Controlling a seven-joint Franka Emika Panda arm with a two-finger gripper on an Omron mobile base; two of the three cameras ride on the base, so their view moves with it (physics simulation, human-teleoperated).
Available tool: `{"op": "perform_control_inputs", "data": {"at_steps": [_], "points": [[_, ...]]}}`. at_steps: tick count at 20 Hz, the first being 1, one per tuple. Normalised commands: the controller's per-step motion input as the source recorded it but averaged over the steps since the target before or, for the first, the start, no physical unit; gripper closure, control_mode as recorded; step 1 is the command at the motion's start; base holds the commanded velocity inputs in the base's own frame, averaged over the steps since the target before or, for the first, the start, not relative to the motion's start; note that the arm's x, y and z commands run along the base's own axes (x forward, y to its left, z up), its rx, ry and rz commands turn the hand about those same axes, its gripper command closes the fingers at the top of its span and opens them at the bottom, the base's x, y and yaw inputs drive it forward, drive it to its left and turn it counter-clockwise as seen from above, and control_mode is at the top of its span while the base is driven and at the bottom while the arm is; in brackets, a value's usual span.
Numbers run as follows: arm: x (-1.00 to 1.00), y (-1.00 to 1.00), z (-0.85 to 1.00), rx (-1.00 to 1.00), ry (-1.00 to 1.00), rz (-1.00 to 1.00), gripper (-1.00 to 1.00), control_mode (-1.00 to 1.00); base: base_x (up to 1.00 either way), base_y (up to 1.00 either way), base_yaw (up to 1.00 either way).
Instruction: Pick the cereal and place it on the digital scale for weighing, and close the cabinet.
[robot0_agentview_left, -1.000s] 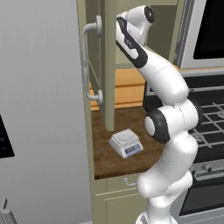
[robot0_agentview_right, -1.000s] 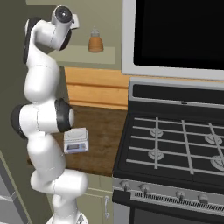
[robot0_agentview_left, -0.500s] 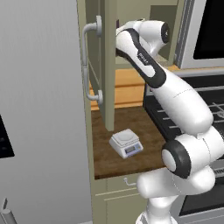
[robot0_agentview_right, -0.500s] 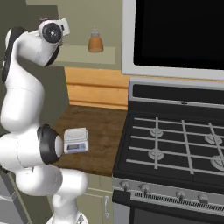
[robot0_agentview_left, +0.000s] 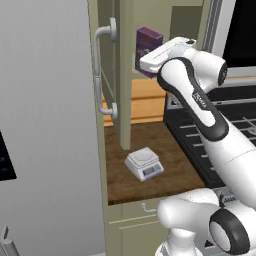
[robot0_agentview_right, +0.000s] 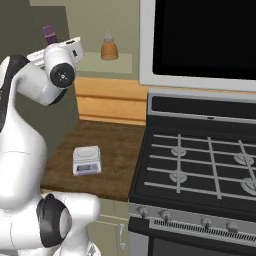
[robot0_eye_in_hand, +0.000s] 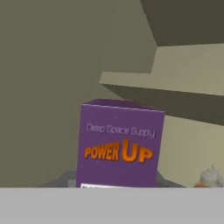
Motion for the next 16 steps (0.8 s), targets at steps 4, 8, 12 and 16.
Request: {"op": "perform_control_inputs", "data": {"at_steps": [4,8,12,16], "points": [[-1.0,-0.91,0.0,0.16,0.0,0.0,1.0,-1.0,0.0,0.0,0.0],[-1.0,-0.96,-0.15,0.12,0.0,0.09,1.0,-1.0,0.0,0.0,0.0],[-0.91,-0.73,-0.3,0.02,0.01,0.15,1.0,-1.0,0.0,0.0,0.0],[-0.29,-0.06,-0.81,-0.11,0.18,0.12,1.0,-1.0,0.0,0.0,0.0]]}}
